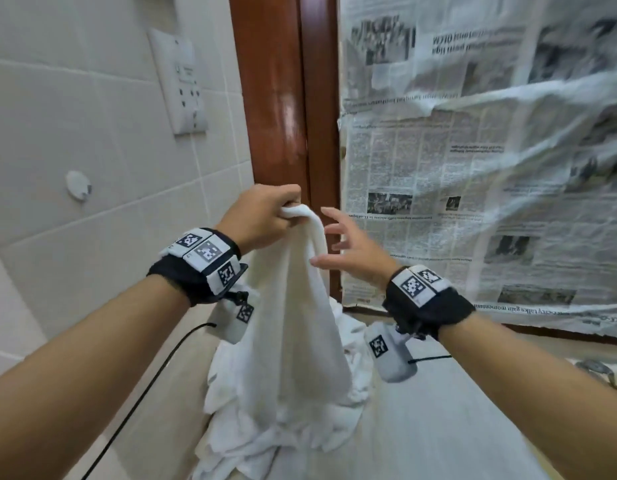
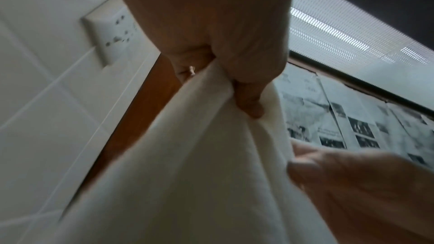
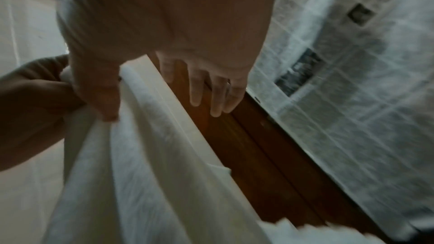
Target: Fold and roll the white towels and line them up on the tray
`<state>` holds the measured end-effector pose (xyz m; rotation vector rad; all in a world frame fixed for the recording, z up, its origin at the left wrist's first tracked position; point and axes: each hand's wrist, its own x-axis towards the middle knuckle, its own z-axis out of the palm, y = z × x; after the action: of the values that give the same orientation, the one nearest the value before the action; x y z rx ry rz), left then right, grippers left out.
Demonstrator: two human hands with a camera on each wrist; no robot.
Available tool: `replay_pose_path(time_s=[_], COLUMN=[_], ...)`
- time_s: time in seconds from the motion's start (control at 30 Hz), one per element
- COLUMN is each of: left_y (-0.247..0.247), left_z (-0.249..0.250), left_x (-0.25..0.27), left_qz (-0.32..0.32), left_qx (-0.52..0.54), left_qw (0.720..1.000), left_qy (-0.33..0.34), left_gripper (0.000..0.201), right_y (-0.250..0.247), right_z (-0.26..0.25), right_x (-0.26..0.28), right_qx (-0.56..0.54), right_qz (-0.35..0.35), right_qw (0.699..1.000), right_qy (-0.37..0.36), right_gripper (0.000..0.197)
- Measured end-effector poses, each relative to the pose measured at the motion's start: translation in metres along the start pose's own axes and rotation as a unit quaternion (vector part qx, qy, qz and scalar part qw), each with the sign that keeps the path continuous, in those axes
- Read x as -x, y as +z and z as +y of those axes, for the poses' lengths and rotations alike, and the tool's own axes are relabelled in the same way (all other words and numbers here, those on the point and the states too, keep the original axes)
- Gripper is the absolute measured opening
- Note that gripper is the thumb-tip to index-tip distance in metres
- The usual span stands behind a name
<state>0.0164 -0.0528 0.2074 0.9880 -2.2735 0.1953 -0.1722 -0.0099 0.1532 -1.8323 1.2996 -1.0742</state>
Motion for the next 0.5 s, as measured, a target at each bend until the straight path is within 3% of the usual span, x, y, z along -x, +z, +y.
replay_pose_path(time_s=[0.07,0.13,0.27,0.4,0.5], left_y=[-0.022,-0.038,-0.052,-0.034,-0.005], left_z=[0.015,0.027,0.043,0.054,0.059], left_x=[-0.022,-0.04,-0.06,-0.059,-0.05], left_qz=[0.007,0.013,0.028,-0.005,-0.141], left_qx=[0.021,0.033,0.044,0.103,0.085], left_qw=[0.999,0.999,0.999,0.993,0.983], left_qy=[0.028,0.04,0.007,-0.049,-0.079], left_gripper=[0.035,0.039,0.035,0.03,0.02], right_y=[-0.019,-0.037,-0.072,-0.114,-0.146], right_z=[-0.034,-0.061,-0.087,-0.094,-0.094], right_x=[-0.016,-0.023,-0.026,-0.019,-0.004], right_qx=[-0.046,-0.076,0.067,0.146,0.096], right_qz=[-0.039,-0.061,0.02,0.113,0.178], right_qw=[0.997,0.993,0.996,0.98,0.975], right_qy=[-0.054,-0.066,-0.048,-0.07,-0.094], right_gripper=[0.07,0.042,0.009,0.013,0.022])
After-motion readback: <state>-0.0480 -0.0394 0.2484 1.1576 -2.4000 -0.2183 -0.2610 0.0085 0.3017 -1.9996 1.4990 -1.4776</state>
